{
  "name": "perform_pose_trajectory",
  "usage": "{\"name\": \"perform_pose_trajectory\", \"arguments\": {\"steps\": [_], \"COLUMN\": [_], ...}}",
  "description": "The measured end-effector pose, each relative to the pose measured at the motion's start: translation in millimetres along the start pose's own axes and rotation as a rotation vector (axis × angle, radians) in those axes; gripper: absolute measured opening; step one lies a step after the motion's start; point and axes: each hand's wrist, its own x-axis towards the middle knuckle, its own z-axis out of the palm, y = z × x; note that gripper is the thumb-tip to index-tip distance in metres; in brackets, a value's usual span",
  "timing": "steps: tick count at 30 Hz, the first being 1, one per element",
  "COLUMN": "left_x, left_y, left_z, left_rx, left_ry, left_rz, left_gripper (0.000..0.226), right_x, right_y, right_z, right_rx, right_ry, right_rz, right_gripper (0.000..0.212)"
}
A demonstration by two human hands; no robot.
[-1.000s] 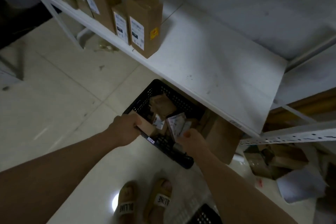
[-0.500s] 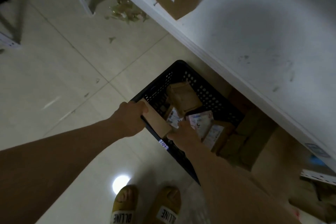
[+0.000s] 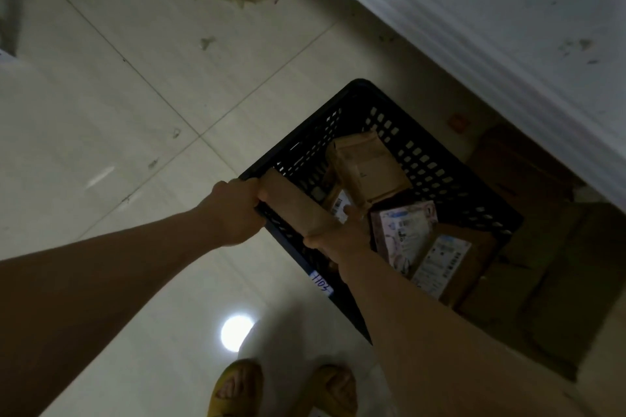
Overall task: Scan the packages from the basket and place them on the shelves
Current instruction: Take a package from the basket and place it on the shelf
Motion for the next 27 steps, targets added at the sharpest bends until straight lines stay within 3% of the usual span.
{"name": "perform_pose_trajectory", "arguments": {"steps": [5, 10, 15, 18, 20, 22, 24, 27], "left_x": [11, 10, -16, -41, -61, -85, -110, -149], "left_y": [4, 12, 17, 30, 44, 62, 85, 116], "left_z": [6, 7, -13, -40, -66, -98, -133, -189], "left_rx": [-0.040, -0.025, -0.025, -0.082, -0.200, -0.362, -0.556, -0.667], "left_ry": [-0.006, -0.016, -0.022, -0.026, -0.017, -0.048, -0.064, -0.025], "left_rz": [-0.011, -0.007, -0.021, -0.061, -0.102, -0.146, -0.169, -0.146], "left_gripper": [0.037, 0.031, 0.039, 0.044, 0.064, 0.099, 0.119, 0.115], "right_x": [11, 11, -38, -89, -128, -166, -206, -270], "right_y": [9, 12, 4, 0, -3, -7, -15, -33], "right_z": [-16, -24, -63, -99, -123, -143, -160, -185], "right_rx": [-0.067, -0.291, 0.103, 0.455, 0.578, 0.659, 0.702, 0.784], "right_ry": [0.038, 0.187, 0.116, -0.012, -0.061, -0.101, -0.131, -0.124], "right_rz": [-0.058, -0.167, -0.098, 0.016, 0.054, 0.064, 0.052, 0.035], "right_gripper": [0.114, 0.084, 0.064, 0.033, 0.011, 0.015, 0.025, 0.025]}}
